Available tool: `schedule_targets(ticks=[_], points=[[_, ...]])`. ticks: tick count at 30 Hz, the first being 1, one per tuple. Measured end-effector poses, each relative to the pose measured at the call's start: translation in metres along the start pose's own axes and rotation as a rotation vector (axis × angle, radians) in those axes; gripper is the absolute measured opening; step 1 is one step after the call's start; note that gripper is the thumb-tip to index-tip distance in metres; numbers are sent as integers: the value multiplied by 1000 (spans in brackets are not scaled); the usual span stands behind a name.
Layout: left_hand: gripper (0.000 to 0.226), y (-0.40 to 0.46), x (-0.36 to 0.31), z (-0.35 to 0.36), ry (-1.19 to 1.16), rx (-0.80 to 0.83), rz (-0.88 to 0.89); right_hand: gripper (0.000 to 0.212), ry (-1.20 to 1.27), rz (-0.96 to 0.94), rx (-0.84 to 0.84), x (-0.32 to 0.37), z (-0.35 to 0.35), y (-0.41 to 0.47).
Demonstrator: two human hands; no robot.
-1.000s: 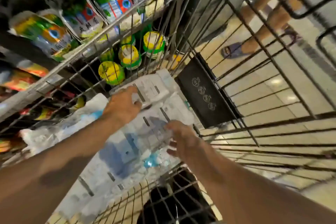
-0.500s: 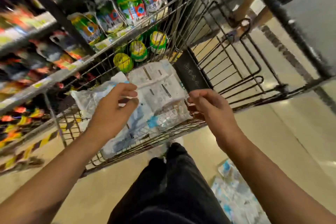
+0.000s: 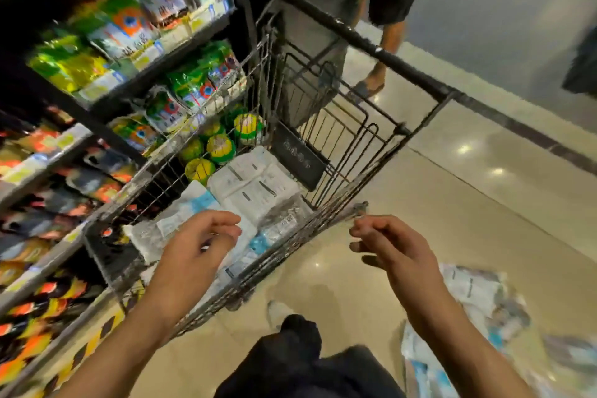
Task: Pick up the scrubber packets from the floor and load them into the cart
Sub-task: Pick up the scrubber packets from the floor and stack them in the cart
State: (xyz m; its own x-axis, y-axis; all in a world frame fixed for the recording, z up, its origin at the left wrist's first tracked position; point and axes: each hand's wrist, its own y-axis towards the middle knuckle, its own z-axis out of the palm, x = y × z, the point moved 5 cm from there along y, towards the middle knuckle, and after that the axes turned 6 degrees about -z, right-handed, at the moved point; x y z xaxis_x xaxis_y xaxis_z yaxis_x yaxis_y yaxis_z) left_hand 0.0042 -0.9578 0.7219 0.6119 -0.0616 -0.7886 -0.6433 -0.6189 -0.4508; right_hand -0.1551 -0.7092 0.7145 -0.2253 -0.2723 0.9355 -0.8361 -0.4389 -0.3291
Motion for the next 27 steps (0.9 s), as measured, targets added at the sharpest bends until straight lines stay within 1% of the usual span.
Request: schedule_targets(ticks=[5, 8, 10, 12, 13, 15, 16, 18, 21, 27], points=[[20, -21, -36, 73, 44, 149, 49, 11, 68, 27, -189, -18, -81, -56], [23, -42, -64, 132, 116, 257, 138, 10, 117, 58, -335, -37, -134, -107], [16, -63, -85, 167, 180, 351, 211, 10, 163, 107, -447, -52, -162, -143], [31, -79, -99, 202, 218, 427, 251, 9, 226, 151, -558, -73, -186, -181], [32, -90, -106, 224, 242, 477, 273, 9, 266, 165, -620, -85, -199, -203], [16, -103, -114, 248, 279, 543, 302, 9, 313, 192, -682, -101, -207, -229], [13, -112, -116, 266, 292, 587, 328, 9, 342, 201, -736, -108, -212, -248], [22, -129, -119, 299, 364, 679, 372, 8, 406, 210, -858, -121, -221, -283], [27, -158, -124, 348, 468, 829, 438, 7, 510, 222, -1045, -136, -223, -333], [22, -222, -121, 438, 576, 1143, 557, 12, 614, 227, -1358, -154, -206, -397]])
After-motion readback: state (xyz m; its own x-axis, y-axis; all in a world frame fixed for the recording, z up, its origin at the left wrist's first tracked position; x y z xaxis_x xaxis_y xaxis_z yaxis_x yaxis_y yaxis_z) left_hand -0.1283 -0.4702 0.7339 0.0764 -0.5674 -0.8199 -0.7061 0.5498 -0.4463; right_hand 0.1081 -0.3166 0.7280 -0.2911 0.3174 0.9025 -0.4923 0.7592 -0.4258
